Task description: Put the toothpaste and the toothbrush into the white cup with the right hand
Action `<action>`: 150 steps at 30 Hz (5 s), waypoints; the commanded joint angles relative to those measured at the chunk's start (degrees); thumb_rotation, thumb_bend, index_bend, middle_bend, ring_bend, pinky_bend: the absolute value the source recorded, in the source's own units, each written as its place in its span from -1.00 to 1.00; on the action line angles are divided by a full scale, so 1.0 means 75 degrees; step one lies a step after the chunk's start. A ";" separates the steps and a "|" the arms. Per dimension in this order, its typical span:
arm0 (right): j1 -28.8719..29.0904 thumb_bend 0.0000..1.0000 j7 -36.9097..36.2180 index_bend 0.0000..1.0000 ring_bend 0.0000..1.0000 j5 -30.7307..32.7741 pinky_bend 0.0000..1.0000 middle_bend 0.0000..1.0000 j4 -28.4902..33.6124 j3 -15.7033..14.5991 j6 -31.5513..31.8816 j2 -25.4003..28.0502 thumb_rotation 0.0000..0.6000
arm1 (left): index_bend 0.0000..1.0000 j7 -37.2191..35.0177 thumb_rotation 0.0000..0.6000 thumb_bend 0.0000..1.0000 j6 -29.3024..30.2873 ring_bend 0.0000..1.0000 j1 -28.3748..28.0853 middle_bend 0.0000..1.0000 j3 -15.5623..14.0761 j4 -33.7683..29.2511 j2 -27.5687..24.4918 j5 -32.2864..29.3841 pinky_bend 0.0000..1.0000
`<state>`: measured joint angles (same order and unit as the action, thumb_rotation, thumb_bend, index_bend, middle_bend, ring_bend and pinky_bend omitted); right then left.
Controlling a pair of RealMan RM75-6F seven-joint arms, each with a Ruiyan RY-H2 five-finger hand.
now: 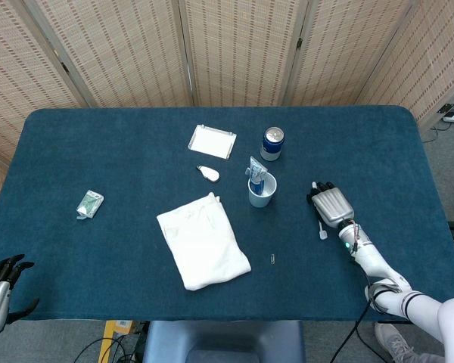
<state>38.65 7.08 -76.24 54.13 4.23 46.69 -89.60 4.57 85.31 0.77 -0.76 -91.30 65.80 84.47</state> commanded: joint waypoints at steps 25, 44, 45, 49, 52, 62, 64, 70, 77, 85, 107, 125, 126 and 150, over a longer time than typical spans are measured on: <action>-0.0587 -0.87 -0.0160 -0.21 -0.71 -0.0762 -0.58 -0.40 -0.0294 -0.0179 0.1365 -0.0024 1.00 | -0.46 0.0152 1.00 -0.46 0.0022 -0.70 -0.0041 -0.66 -0.0034 -0.0178 -0.0026 0.0114 -0.64; -0.0119 -0.86 -0.0329 -0.21 -0.71 -0.0810 -0.58 -0.39 -0.1676 0.0101 0.1164 -0.1142 1.00 | -0.46 0.0066 1.00 -0.46 0.0016 -0.70 -0.0004 -0.66 -0.0052 -0.0073 -0.0005 0.0069 -0.64; -0.0062 -0.85 -0.0338 -0.21 -0.71 -0.0808 -0.58 -0.39 -0.1714 0.0135 0.1145 -0.1202 1.00 | -0.46 0.0060 1.00 -0.46 0.0015 -0.70 -0.0005 -0.66 -0.0052 -0.0067 -0.0002 0.0071 -0.64; 0.0177 -0.80 -0.0231 -0.21 -0.71 -0.0761 -0.58 -0.39 -0.1891 0.0297 0.1074 -0.1452 1.00 | -0.46 0.0048 1.00 -0.46 -0.0009 -0.70 -0.0013 -0.66 -0.0052 -0.0043 0.0009 0.0062 -0.64; 0.0328 -0.72 -0.0214 -0.21 -0.71 -0.0671 -0.58 -0.39 -0.1963 0.0437 0.0991 -0.1573 1.00 | -0.46 0.0027 1.00 -0.46 -0.0002 -0.70 -0.0002 -0.66 -0.0052 -0.0032 0.0003 0.0052 -0.64; -0.0125 -0.46 -0.0226 -0.06 -0.71 -0.0494 -0.58 -0.37 -0.0768 0.0296 0.1009 -0.0644 1.00 | -0.46 -0.0085 1.00 -0.46 -0.0011 -0.70 0.0085 -0.66 -0.0097 0.0070 0.0028 -0.0036 -0.64; -0.0234 -0.45 -0.0060 -0.03 -0.71 -0.0415 -0.58 -0.37 -0.0556 0.0251 0.0968 -0.0441 1.00 | -0.46 -0.0083 1.00 -0.46 -0.0036 -0.70 0.0070 -0.66 -0.0104 0.0067 0.0040 -0.0016 -0.65; -0.0349 -0.44 0.0256 -0.02 -0.71 -0.0236 -0.58 -0.37 -0.0441 0.0192 0.0800 -0.0369 1.00 | -0.46 -0.0067 1.00 -0.46 -0.0030 -0.70 0.0026 -0.66 -0.0097 0.0020 0.0053 0.0087 -0.65; -0.0235 -0.44 0.0276 -0.02 -0.71 -0.0206 -0.58 -0.37 -0.0807 0.0219 0.0641 -0.0691 1.00 | -0.46 -0.0091 1.00 -0.46 -0.0012 -0.70 0.0031 -0.66 -0.0085 0.0018 0.0011 0.0080 -0.64; -0.0073 -0.44 0.0248 -0.02 -0.71 -0.0260 -0.58 -0.37 -0.1132 0.0255 0.0554 -0.0910 1.00 | -0.46 -0.0166 1.00 -0.46 0.0000 -0.70 0.0074 -0.66 -0.0094 0.0083 0.0017 0.0035 -0.65; -0.0020 -0.39 0.0325 -0.01 -0.71 -0.0295 -0.58 -0.37 -0.1523 0.0184 0.0373 -0.1113 1.00 | -0.46 -0.0257 1.00 -0.46 0.0000 -0.70 0.0119 -0.66 -0.0104 0.0203 0.0043 0.0014 -0.64; -0.0286 -0.26 -0.0053 0.20 -0.71 -0.0336 -0.58 -0.32 -0.0889 0.0347 0.1081 -0.0733 1.00 | -0.46 -0.0294 1.00 -0.46 0.0045 -0.70 0.0139 -0.66 -0.0096 0.0212 0.0033 0.0053 -0.64; -0.0330 -0.26 -0.0176 0.20 -0.71 -0.0358 -0.58 -0.32 -0.0732 0.0392 0.1249 -0.0644 1.00 | -0.46 -0.0292 1.00 -0.46 0.0054 -0.70 0.0137 -0.66 -0.0093 0.0205 0.0030 0.0066 -0.64; -0.0538 -0.28 -0.4344 0.23 -0.85 0.0378 -0.63 -0.42 0.3564 0.2067 0.2100 0.0782 1.00 | -0.46 -0.0189 1.00 -0.46 0.0170 -0.70 0.0154 -0.66 -0.0089 0.0015 -0.0053 0.0169 -0.64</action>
<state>34.29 -22.24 -74.26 79.70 18.49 63.00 -83.43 3.15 86.58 1.91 -1.43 -91.18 65.41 85.73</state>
